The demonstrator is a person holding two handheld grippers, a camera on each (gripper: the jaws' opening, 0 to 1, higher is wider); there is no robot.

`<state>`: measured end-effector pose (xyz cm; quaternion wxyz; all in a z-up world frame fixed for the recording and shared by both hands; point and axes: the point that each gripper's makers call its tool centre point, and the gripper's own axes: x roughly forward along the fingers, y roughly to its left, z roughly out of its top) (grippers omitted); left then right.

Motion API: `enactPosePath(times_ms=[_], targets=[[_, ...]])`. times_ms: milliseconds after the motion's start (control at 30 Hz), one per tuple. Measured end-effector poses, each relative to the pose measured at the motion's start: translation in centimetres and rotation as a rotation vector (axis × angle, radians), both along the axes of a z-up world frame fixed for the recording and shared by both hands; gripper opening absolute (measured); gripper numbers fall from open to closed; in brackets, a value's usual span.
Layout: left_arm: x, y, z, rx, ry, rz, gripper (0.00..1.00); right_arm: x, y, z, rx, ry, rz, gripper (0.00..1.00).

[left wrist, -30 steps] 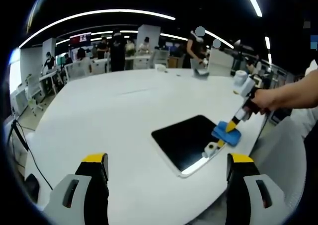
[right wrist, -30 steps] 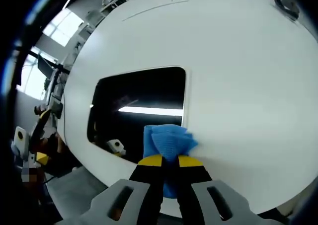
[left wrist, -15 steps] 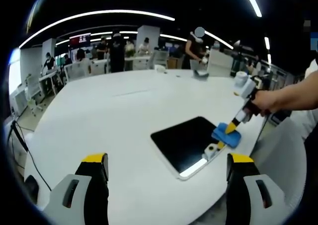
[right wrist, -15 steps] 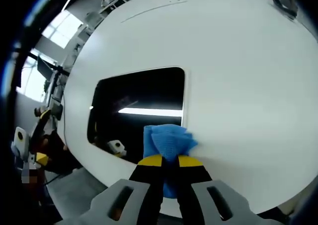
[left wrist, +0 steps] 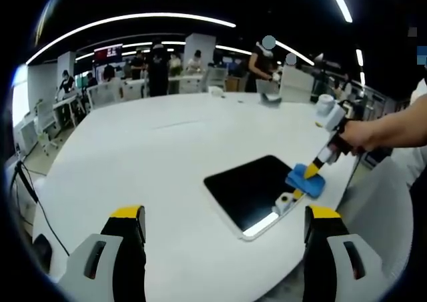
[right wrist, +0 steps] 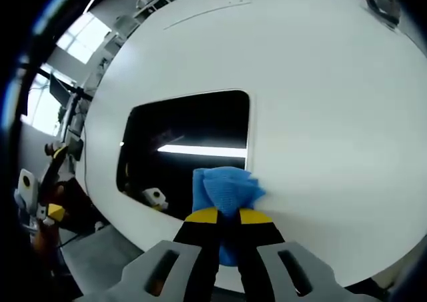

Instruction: Wipe the mirror surface with the cleaning cloth until all visible marks leave the cleaned area.

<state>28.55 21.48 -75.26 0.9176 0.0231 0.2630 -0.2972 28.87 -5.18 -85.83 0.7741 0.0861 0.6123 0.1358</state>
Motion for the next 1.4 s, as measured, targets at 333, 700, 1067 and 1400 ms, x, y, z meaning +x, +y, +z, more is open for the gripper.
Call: enactPosePath(times_ms=[333, 700, 1067, 1400], targets=[[-0.2, 0.1, 0.0, 0.0, -0.001, -0.006, 1.0, 0.0, 1.0, 0.1, 0.01, -0.007, -0.005, 0.04], [-0.3, 0.6, 0.1, -0.003, -0.003, 0.001, 1.0, 0.1, 2.1, 0.1, 0.005, -0.025, 0.003, 0.04], [-0.4, 1.3, 0.2, -0.007, -0.003, 0.003, 1.0, 0.2, 3.5, 0.1, 0.012, -0.032, 0.005, 0.04], [-0.7, 2.0, 0.2, -0.005, -0.001, 0.002, 1.0, 0.7, 4.7, 0.0, 0.014, -0.037, 0.003, 0.04]])
